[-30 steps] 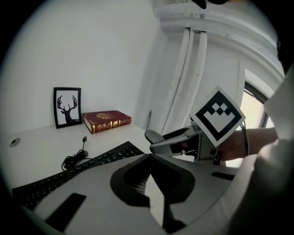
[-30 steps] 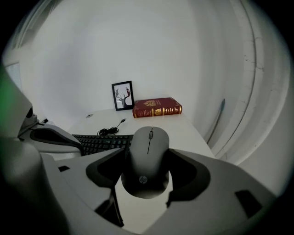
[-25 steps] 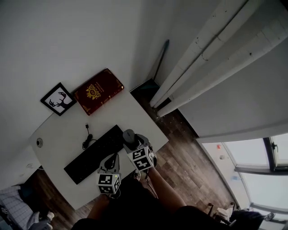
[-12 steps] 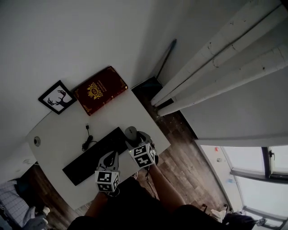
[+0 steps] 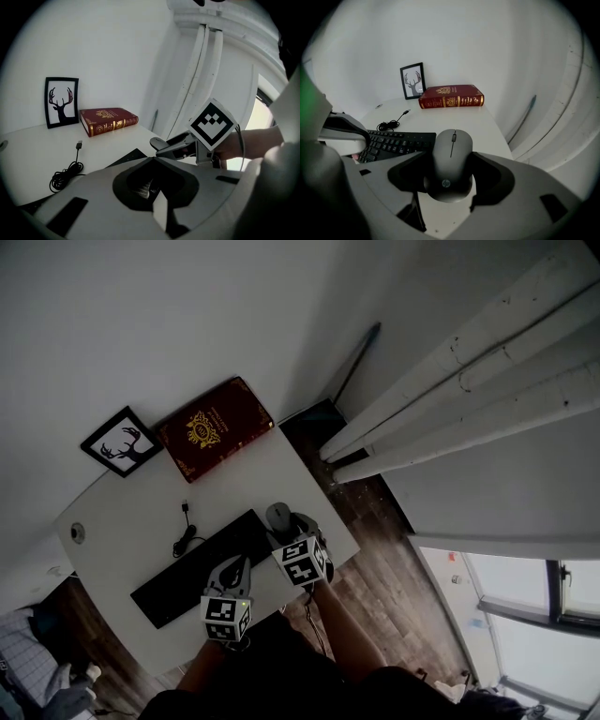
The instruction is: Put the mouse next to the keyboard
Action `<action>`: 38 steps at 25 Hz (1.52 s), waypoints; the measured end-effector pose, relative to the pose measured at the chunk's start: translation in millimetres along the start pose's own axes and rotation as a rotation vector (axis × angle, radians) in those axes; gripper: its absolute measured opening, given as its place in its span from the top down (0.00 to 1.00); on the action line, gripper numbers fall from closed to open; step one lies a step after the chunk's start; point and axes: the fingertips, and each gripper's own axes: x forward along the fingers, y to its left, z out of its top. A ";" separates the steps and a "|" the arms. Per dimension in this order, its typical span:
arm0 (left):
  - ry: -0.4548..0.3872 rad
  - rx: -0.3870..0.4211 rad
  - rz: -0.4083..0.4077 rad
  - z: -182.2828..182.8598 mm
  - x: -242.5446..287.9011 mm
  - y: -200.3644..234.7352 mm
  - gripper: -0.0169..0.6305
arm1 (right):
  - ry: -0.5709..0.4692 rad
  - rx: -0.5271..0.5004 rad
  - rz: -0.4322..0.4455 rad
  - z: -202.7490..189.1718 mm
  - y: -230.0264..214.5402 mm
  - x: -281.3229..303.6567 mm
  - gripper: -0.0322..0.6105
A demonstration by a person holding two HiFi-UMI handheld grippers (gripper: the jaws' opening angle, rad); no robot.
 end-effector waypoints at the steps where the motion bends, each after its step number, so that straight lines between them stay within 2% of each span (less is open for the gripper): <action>1: 0.002 0.000 0.001 0.1 0.8 1.0 0.97 | 0.005 -0.001 0.000 -0.2 -0.7 1.9 0.47; 27: 0.014 -0.026 0.022 -1.6 5.2 15.5 0.97 | 0.105 0.023 0.005 -15.1 -15.7 38.9 0.46; 35: 0.004 -0.024 0.034 -1.2 -4.3 15.6 0.97 | 0.089 0.013 -0.005 -15.3 -15.5 40.1 0.46; 38: 0.000 -0.017 0.036 -0.8 -9.0 13.2 0.97 | 0.060 0.039 -0.010 -14.1 -17.7 37.6 0.45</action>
